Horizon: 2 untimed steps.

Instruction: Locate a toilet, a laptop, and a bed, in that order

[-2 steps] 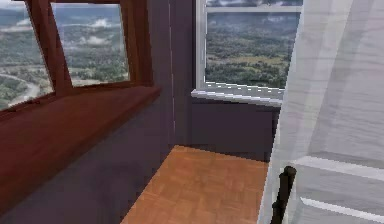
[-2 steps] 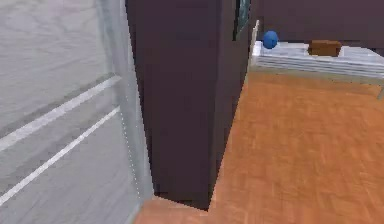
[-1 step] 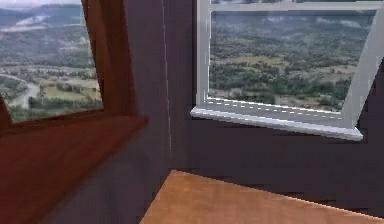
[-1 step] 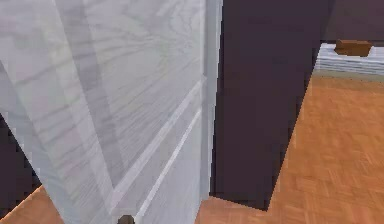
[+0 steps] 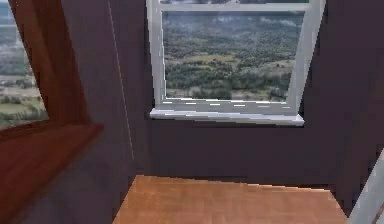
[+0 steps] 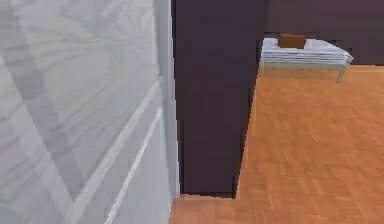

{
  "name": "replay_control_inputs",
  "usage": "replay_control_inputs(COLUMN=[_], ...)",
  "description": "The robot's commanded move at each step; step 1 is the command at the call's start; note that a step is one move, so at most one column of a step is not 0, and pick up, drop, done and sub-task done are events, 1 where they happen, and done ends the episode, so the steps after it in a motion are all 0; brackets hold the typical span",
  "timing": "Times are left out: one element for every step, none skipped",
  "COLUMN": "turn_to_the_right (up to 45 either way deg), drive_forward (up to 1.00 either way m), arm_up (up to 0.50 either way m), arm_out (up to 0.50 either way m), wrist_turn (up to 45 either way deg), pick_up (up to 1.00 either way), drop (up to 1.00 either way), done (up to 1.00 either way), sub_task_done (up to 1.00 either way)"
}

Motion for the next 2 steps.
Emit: replay_control_inputs(turn_to_the_right=[0.0, 45.0], drive_forward=[0.4, 0.0], arm_up=[0.0, 0.0], arm_out=[0.0, 0.0], wrist_turn=[0.0, 0.0], pick_up=[0.0, 0.0], drop=[0.0, 0.0], done=[0.0, 0.0], sub_task_done=[0.0, 0.0])
